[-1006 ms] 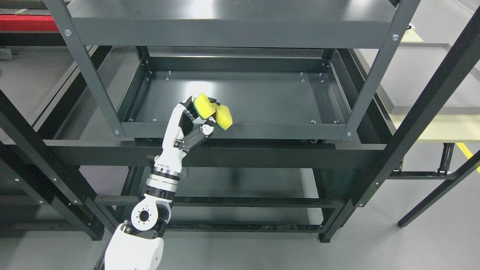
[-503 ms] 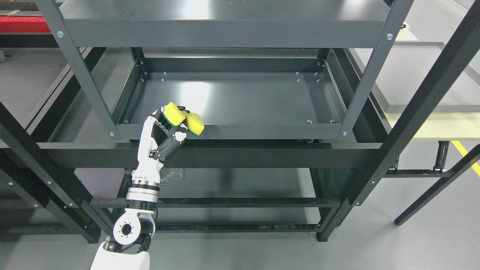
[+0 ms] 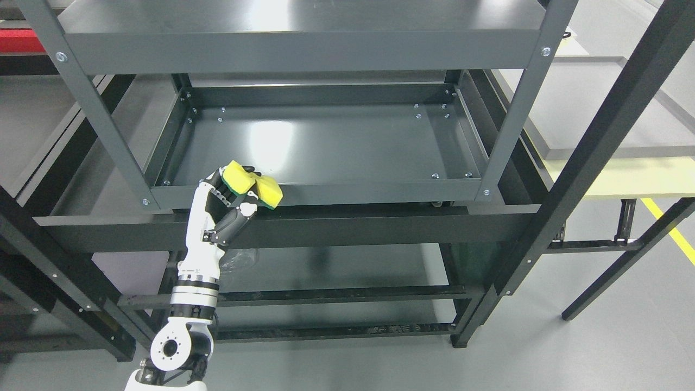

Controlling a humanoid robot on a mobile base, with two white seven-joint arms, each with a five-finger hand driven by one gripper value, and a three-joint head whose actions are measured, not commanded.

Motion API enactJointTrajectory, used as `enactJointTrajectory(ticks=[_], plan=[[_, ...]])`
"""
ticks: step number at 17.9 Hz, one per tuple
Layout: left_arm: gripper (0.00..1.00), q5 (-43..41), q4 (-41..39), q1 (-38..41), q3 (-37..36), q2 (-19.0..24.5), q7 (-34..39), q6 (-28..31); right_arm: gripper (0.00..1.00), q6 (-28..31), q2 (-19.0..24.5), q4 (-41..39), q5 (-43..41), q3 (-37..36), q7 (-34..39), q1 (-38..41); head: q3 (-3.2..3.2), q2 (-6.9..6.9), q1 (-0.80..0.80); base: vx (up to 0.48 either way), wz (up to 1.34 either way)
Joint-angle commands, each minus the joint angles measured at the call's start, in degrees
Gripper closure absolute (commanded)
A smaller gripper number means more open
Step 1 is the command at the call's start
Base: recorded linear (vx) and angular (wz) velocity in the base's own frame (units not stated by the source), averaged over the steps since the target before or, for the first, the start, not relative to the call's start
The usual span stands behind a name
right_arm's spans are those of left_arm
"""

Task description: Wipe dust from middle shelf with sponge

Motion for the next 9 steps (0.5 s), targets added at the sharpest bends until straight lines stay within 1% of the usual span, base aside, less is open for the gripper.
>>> enactJointTrajectory(ticks=[1,9], plan=[[0.92,0.01,-4.04,1.53,3.00,1.00,-0.02,0.18,0.00,4.14,-1.00,-1.00,-0.01,0.00,0.00,-0.04,0.00,0.00,0.00,0.007,-0.06],[0.92,0.10,-3.77,1.70,3.97,1.00,-0.11,0.62,0.00,4.14,-1.00,-1.00,-0.01,0.00,0.00,-0.04,0.00,0.00,0.00,0.008,-0.05]])
